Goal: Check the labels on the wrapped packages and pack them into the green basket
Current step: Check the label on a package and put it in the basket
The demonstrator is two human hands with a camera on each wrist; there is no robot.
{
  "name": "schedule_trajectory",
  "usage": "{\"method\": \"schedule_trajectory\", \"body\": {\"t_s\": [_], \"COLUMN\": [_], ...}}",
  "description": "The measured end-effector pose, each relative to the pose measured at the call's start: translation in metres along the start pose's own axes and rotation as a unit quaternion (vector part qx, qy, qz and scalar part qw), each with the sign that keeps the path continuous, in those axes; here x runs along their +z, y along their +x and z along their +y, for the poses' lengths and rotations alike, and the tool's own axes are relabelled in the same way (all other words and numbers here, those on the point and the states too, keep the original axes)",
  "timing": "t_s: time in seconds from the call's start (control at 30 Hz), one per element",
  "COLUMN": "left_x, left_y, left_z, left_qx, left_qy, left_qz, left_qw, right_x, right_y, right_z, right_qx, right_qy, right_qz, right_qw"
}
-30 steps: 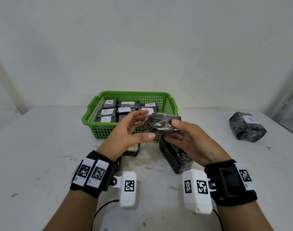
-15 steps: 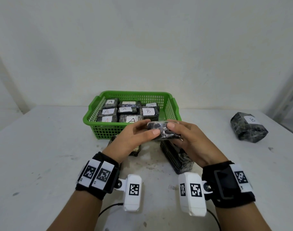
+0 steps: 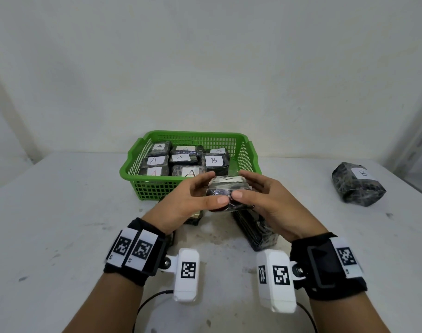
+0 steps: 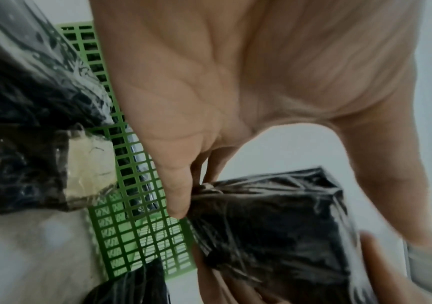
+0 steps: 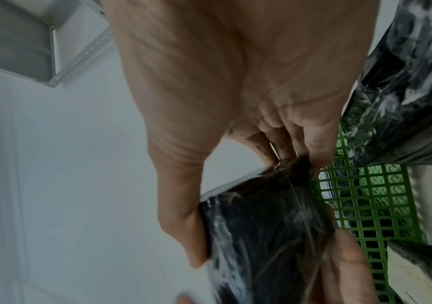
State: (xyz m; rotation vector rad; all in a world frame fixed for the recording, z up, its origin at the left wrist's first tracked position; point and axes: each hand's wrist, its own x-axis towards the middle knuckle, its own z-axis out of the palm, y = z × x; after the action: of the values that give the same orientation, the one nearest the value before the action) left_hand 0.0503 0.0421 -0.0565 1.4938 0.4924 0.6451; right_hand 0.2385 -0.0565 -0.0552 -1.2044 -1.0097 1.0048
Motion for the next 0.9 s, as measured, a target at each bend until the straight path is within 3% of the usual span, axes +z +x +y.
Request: {"method": "schedule_trajectory", "body": {"t_s": [0.2, 0.43, 0.6, 0.7, 0.9], "left_x": [0.001, 0.004, 0.009, 0.007, 0.011], "left_y": [-0.002, -0.002, 0.0, 0.001, -0.003], "left_z": [0.003, 0.0, 0.004, 0.003, 0.007], "left_qx": [0.033, 0.055, 0.077, 0.112, 0.155], "left_qy": [0.015, 0.039, 0.053, 0.066, 0.025], "left_qz": [0.029, -0.024, 0.08, 0.101, 0.074], "left_qw": [0.999, 0.997, 0.992, 0.986, 0.985], "right_x": [0.003, 0.002, 0.003, 0.005, 0.006], "right_y": [-0.002, -0.004, -0.008, -0.006, -0.01], "right_z": [-0.005, -0.007, -0.008, -0.006, -0.015], "right_qx": [0.015, 0.059, -0.003, -0.028, 0.053], "right_qy": [0.007, -0.001, -0.062, -0.089, -0.041], "right_qz": [-0.018, -0.001, 0.017, 0.03, -0.016], "right_qw": [1.0, 0.998, 0.998, 0.995, 0.998]}}
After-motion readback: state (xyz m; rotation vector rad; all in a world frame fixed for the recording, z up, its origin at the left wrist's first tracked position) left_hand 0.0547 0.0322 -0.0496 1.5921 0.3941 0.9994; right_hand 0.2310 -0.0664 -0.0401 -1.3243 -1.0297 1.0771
